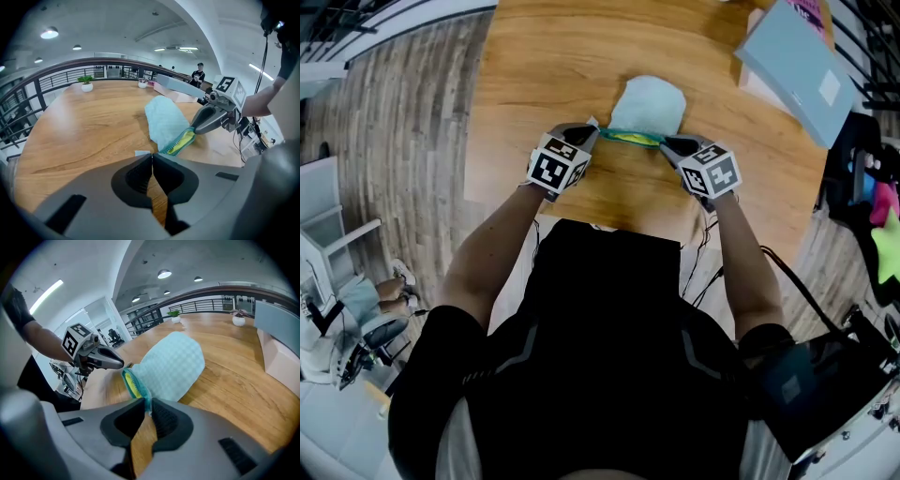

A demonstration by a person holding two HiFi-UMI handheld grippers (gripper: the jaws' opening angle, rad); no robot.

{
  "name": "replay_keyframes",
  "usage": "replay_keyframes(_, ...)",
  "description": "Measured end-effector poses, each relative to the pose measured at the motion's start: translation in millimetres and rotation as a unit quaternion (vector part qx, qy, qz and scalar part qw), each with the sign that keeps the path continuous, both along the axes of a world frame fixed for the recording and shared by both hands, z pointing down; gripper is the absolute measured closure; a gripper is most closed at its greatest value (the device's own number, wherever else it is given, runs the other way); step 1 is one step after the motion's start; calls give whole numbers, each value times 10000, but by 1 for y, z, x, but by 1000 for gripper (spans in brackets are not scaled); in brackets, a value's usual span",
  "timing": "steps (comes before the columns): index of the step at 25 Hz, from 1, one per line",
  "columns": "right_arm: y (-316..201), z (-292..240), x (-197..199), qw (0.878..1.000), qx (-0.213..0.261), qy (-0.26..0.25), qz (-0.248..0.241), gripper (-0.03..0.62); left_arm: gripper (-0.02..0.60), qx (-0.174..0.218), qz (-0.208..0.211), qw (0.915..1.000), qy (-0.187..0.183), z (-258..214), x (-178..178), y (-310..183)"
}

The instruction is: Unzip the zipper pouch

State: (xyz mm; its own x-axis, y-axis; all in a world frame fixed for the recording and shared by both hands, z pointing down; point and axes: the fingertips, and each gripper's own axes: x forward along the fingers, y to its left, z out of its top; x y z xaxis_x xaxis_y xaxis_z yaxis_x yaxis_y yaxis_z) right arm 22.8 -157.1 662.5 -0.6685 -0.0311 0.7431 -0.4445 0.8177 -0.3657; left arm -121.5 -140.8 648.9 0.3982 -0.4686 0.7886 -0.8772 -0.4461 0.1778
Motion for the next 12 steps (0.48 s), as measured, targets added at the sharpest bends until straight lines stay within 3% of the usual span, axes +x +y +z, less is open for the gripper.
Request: replay_keyframes(12,2,6,0,9995,-75,81,279,531,548,-26,-131,9999,95,7,0,3)
